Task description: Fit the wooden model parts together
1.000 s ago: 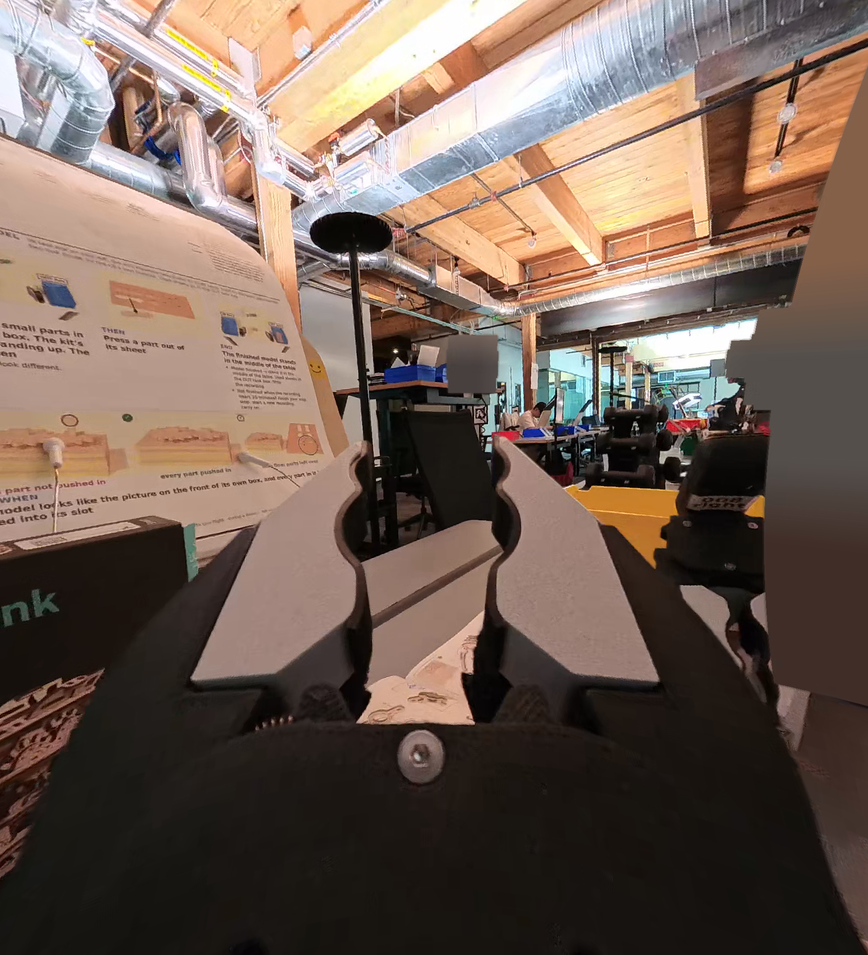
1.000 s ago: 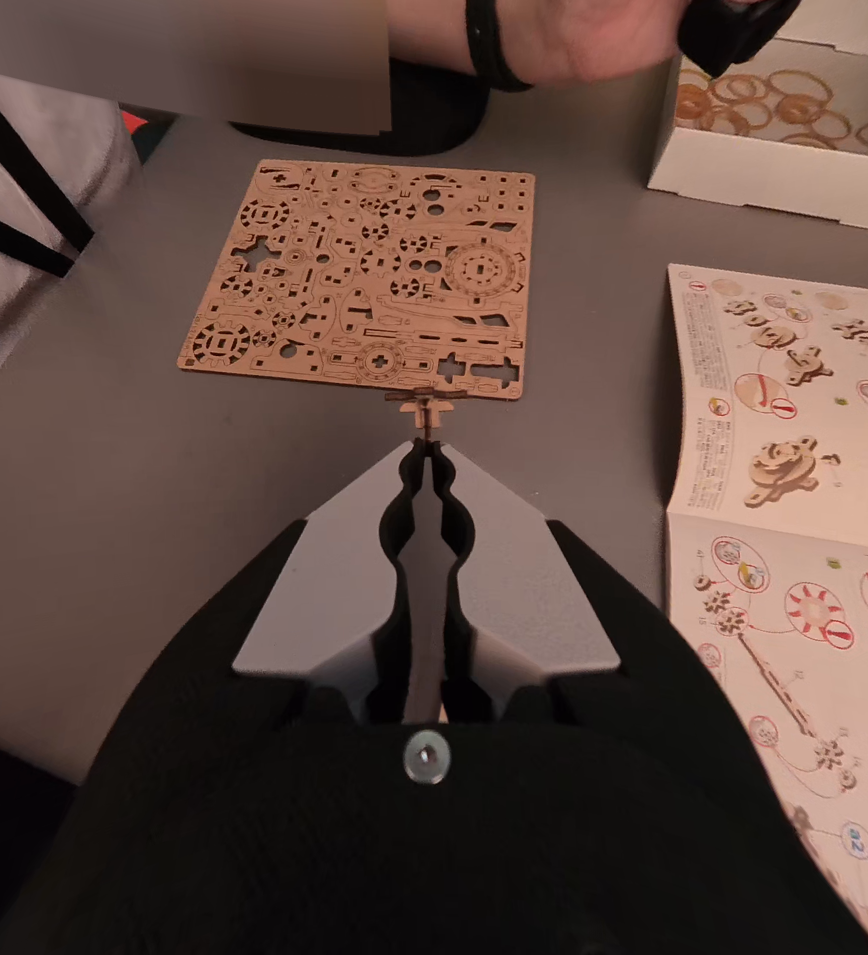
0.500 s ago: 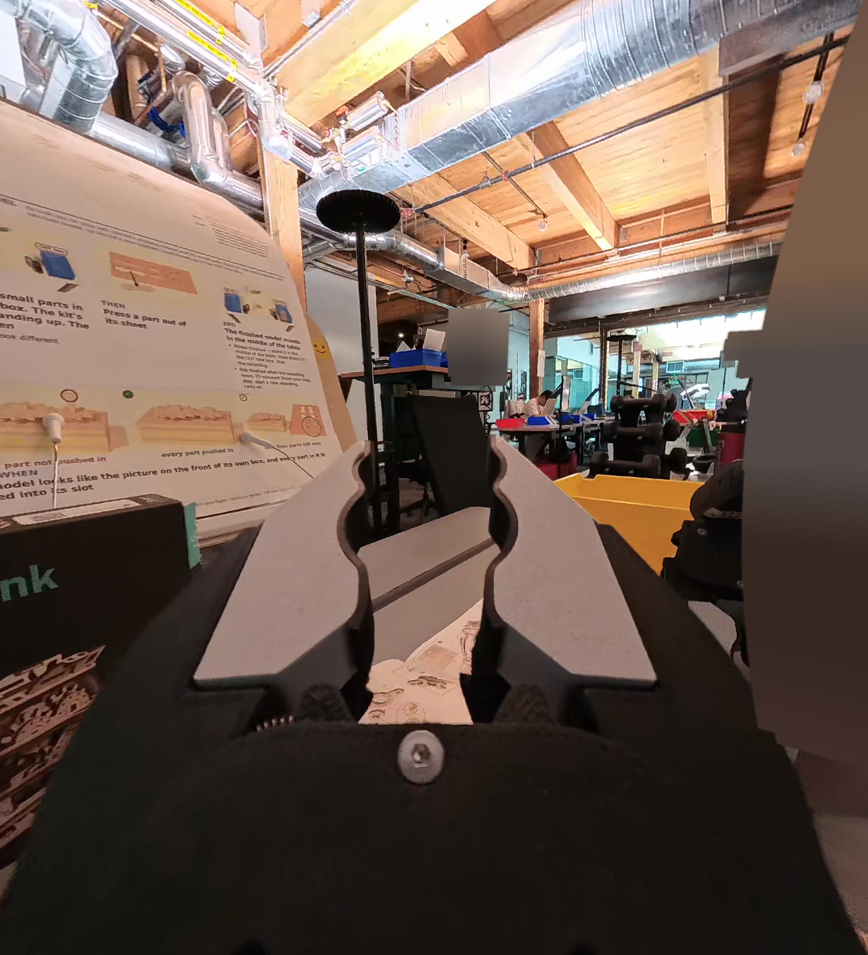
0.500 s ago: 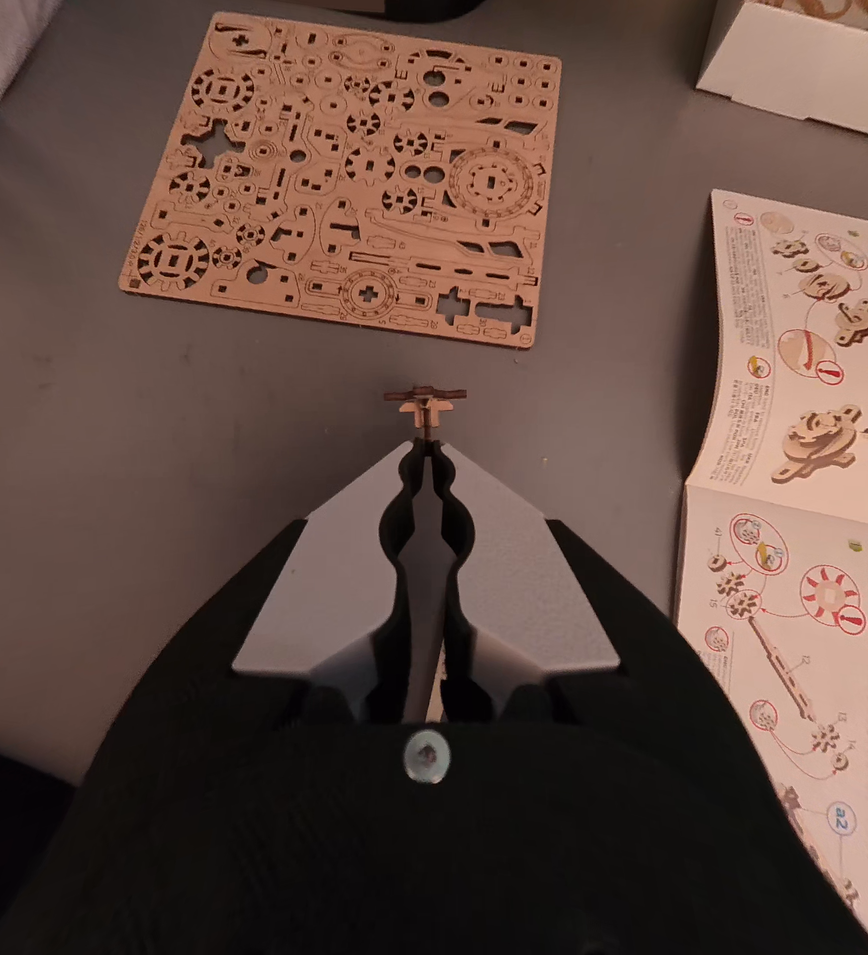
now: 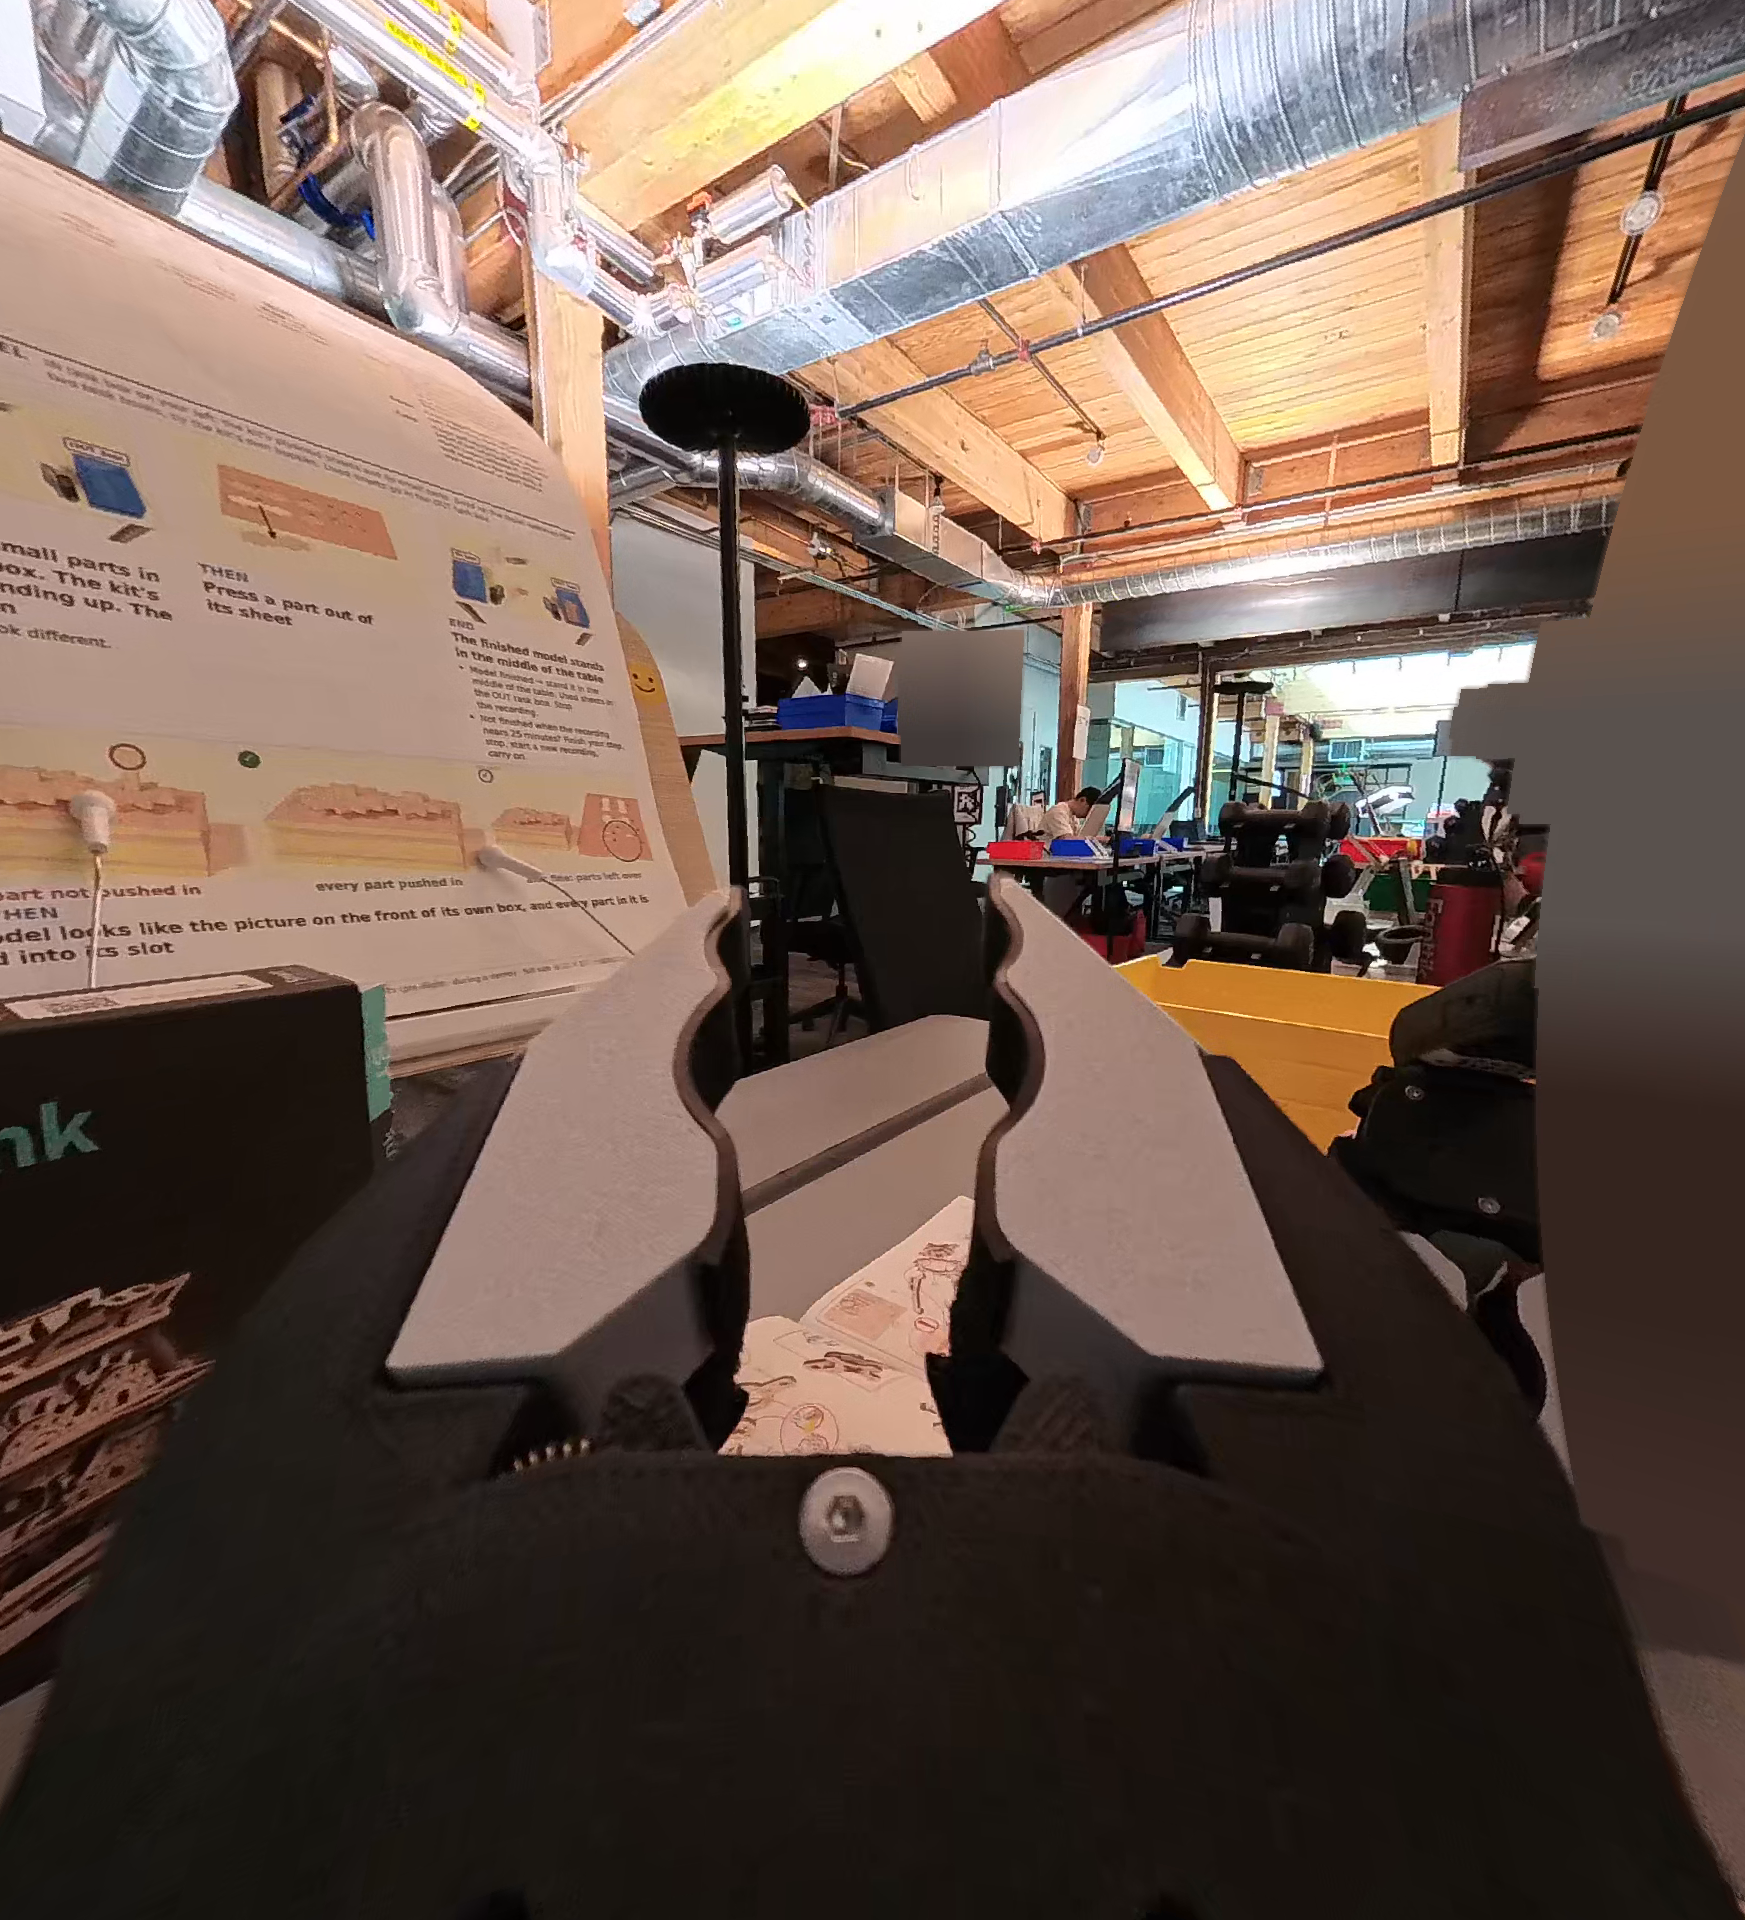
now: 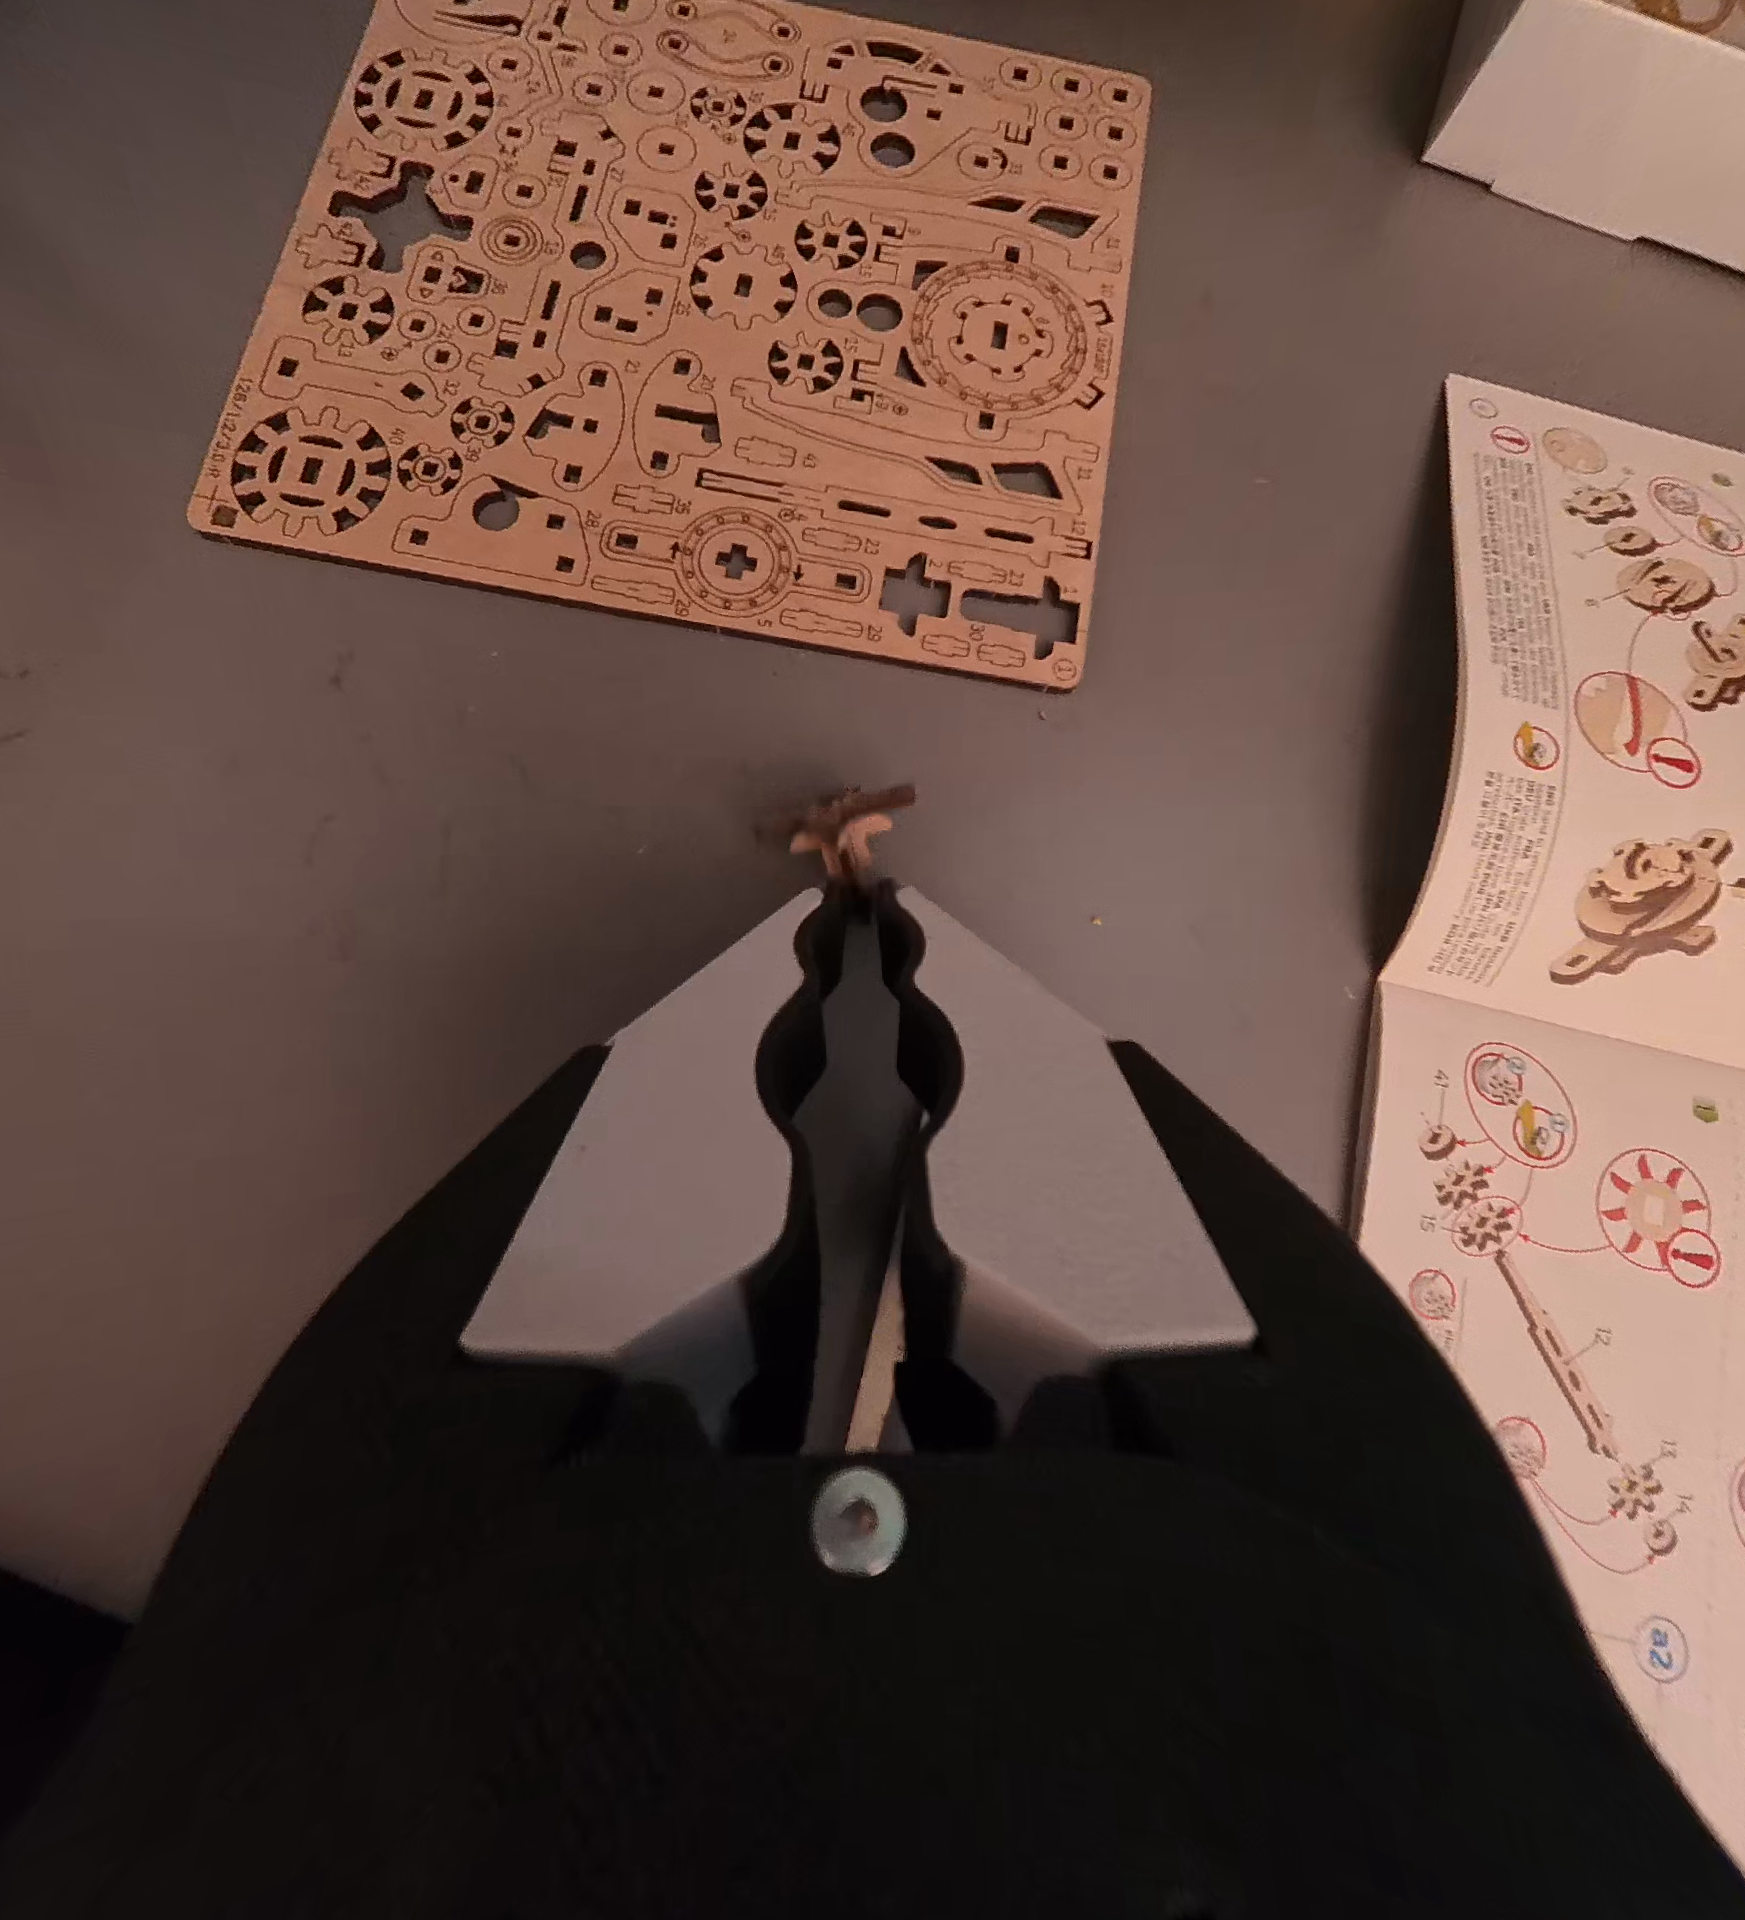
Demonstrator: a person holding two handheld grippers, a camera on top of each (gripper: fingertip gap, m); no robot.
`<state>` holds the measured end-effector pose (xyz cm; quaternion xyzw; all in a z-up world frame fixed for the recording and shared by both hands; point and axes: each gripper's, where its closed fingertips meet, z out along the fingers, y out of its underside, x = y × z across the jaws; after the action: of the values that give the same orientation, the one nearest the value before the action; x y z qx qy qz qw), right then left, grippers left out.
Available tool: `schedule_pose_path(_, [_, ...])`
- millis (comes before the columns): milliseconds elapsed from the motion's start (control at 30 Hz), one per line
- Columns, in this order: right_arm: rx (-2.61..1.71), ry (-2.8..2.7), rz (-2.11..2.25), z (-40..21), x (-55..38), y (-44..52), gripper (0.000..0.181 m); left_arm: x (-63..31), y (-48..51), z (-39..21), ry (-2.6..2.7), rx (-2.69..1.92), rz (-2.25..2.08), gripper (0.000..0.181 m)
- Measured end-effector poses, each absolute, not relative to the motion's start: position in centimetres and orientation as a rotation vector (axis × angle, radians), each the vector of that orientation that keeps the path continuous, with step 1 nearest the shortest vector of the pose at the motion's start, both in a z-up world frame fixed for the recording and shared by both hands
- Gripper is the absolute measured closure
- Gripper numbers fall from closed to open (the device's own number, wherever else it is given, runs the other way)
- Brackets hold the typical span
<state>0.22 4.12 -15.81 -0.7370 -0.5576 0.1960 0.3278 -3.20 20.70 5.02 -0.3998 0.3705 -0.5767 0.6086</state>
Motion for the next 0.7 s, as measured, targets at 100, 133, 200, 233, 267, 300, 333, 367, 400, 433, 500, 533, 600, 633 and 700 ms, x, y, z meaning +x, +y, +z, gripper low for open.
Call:
schedule_pose_path(100, [-1.926, -1.453, 0.506, -15.5, 0.2, 4.2, 0.166, -3.2, 20.5, 5.1, 0.869, -0.911, -1.316, 0.138])
schedule_pose_path(133, [-1.937, -1.445, 0.502, -15.5, 0.3, 4.2, 0.162, -3.2, 20.4, 5.2, 0.871, -0.907, -1.312, 0.138])
schedule_pose_path(200, [-1.965, -1.445, 0.526, -15.4, 0.3, 3.8, 0.154, -3.3, 20.3, 5.4, 0.870, -0.900, -1.308, 0.138])
schedule_pose_path(233, [-1.967, -1.438, 0.560, -15.1, 0.2, 3.5, 0.154, -3.4, 20.3, 5.5, 0.869, -0.895, -1.309, 0.138])
schedule_pose_path(267, [-1.961, -1.422, 0.598, -14.6, 0.0, 3.2, 0.150, -3.4, 20.2, 5.7, 0.870, -0.890, -1.307, 0.138])
schedule_pose_path(300, [-1.953, -1.400, 0.633, -14.0, -0.1, 3.1, 0.148, -3.4, 20.1, 5.8, 0.875, -0.882, -1.299, 0.138])
schedule_pose_path(333, [-1.942, -1.369, 0.653, -13.3, -0.1, 3.1, 0.147, -3.5, 19.9, 5.9, 0.886, -0.870, -1.287, 0.138])
schedule_pose_path(367, [-1.925, -1.328, 0.664, -12.5, 0.0, 3.2, 0.145, -3.4, 19.8, 6.1, 0.900, -0.859, -1.272, 0.139])
schedule_pose_path(400, [-1.906, -1.276, 0.673, -11.5, 0.0, 3.4, 0.144, -3.4, 19.4, 6.2, 0.921, -0.847, -1.260, 0.140])
schedule_pose_path(433, [-1.891, -1.219, 0.672, -10.5, 0.1, 3.7, 0.144, -3.3, 19.0, 6.4, 0.945, -0.839, -1.256, 0.141])
schedule_pose_path(500, [-1.884, -1.117, 0.617, -8.6, 0.0, 4.3, 0.141, -3.3, 18.3, 7.2, 0.977, -0.829, -1.258, 0.143])
schedule_pose_path(533, [-1.882, -1.083, 0.584, -7.7, -0.4, 4.4, 0.136, -3.4, 17.8, 7.7, 1.010, -0.827, -1.266, 0.146])
schedule_pose_path(600, [-1.857, -1.002, 0.531, -6.2, -2.0, 4.1, 0.130, -3.6, 17.1, 8.2, 1.090, -0.881, -1.286, 0.147])
schedule_pose_path(633, [-1.861, -0.968, 0.506, -6.1, -2.8, 3.7, 0.130, -3.7, 16.5, 8.2, 1.145, -0.917, -1.316, 0.148])
schedule_pose_path(700, [-1.913, -0.938, 0.441, -7.1, -4.3, 2.0, 0.129, -4.2, 15.3, 7.4, 1.280, -1.013, -1.371, 0.147])
